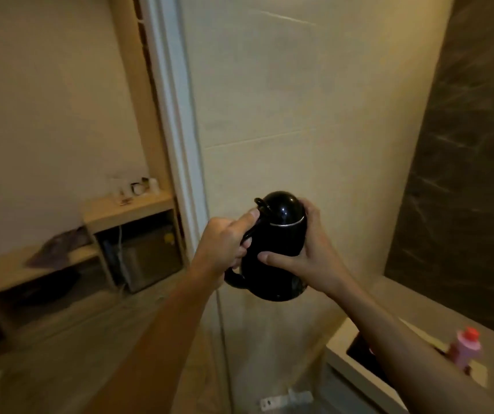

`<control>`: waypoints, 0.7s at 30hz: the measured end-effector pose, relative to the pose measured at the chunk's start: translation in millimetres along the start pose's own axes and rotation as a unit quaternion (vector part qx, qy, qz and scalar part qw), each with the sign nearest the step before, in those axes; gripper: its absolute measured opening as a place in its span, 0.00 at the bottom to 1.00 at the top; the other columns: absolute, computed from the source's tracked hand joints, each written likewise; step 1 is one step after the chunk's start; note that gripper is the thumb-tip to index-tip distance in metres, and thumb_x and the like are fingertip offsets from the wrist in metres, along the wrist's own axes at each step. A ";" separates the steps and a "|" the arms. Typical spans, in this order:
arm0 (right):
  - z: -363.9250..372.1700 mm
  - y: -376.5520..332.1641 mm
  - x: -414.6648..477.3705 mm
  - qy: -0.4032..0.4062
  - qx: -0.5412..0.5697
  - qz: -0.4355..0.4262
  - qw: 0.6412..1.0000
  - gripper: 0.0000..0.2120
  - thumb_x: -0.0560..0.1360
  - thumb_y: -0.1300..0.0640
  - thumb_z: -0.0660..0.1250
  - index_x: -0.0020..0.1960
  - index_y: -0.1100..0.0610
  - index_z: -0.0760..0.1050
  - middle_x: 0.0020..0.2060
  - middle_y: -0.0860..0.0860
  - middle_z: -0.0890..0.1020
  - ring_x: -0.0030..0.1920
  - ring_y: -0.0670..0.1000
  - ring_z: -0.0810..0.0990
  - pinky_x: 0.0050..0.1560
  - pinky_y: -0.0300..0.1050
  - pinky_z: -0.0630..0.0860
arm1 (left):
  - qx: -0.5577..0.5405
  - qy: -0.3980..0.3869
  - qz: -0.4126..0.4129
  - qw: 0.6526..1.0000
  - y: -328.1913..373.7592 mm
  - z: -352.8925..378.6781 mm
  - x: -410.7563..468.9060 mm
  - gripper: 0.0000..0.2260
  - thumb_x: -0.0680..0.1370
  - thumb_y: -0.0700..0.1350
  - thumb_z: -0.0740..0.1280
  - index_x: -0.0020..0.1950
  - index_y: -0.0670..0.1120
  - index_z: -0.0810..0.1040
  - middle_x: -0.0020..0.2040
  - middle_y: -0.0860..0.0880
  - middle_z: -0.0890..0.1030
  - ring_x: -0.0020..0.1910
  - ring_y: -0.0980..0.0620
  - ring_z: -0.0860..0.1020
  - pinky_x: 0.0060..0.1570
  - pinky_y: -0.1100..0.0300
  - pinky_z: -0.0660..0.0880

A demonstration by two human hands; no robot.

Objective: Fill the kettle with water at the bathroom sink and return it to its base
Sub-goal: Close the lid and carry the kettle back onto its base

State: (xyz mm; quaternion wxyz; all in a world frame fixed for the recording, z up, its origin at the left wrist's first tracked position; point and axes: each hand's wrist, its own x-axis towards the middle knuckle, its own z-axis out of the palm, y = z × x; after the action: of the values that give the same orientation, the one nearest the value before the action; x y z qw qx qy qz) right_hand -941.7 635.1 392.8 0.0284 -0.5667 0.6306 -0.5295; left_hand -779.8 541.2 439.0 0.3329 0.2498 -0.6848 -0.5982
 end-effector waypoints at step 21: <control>364.0 -32.0 119.9 -0.380 0.213 -0.152 0.887 0.57 0.62 0.41 0.84 0.79 0.50 0.53 0.74 0.50 0.67 0.76 0.52 0.68 0.76 0.53 0.67 | 0.077 0.458 -0.069 0.883 -86.4 -254.2 -50.2 0.22 0.82 0.50 0.65 0.32 0.39 0.72 0.22 0.48 0.65 0.18 0.54 0.61 0.25 0.60 0.55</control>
State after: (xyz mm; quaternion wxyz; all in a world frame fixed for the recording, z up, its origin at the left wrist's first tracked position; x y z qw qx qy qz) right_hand -731.0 321.0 323.6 0.3052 -0.7939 0.3492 -0.3933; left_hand -560.0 398.6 361.9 0.5472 0.5677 -0.4809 -0.3834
